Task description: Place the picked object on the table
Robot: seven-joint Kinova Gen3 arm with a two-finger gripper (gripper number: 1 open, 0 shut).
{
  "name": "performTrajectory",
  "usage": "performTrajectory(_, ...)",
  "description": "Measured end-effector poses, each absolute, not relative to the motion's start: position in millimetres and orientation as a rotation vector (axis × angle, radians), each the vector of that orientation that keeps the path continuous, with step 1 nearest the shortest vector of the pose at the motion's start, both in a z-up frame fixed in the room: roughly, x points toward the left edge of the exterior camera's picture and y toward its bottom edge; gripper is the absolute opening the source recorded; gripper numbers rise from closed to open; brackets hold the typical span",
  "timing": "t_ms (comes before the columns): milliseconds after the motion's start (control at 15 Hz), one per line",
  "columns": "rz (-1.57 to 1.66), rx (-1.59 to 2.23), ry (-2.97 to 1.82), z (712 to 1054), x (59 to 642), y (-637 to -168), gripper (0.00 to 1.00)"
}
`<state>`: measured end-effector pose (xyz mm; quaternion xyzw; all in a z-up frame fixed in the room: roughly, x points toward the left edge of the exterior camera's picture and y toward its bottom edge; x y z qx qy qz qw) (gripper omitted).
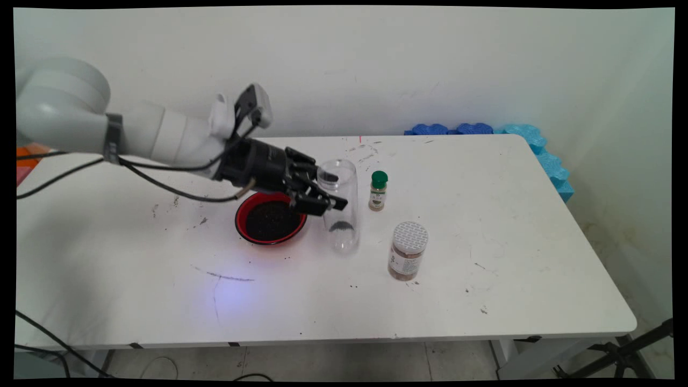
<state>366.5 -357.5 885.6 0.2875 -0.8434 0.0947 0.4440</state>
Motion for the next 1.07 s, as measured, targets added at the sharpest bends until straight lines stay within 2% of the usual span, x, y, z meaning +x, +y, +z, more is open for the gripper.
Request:
performTrajectory(467, 0.21, 0.75, -2.113, 849.4, 355.8, -352.0, 0.0)
performTrajectory(867, 0.218, 0.754, -2.112, 833.9, 350.7, -348.3, 0.0)
performTrajectory(933, 0.221, 0.753, -2.109, 832.6, 350.2, -347.8, 1.0)
performTrajectory(1067, 0.227, 0.753, -2.106, 831.2, 349.9, -347.4, 1.0)
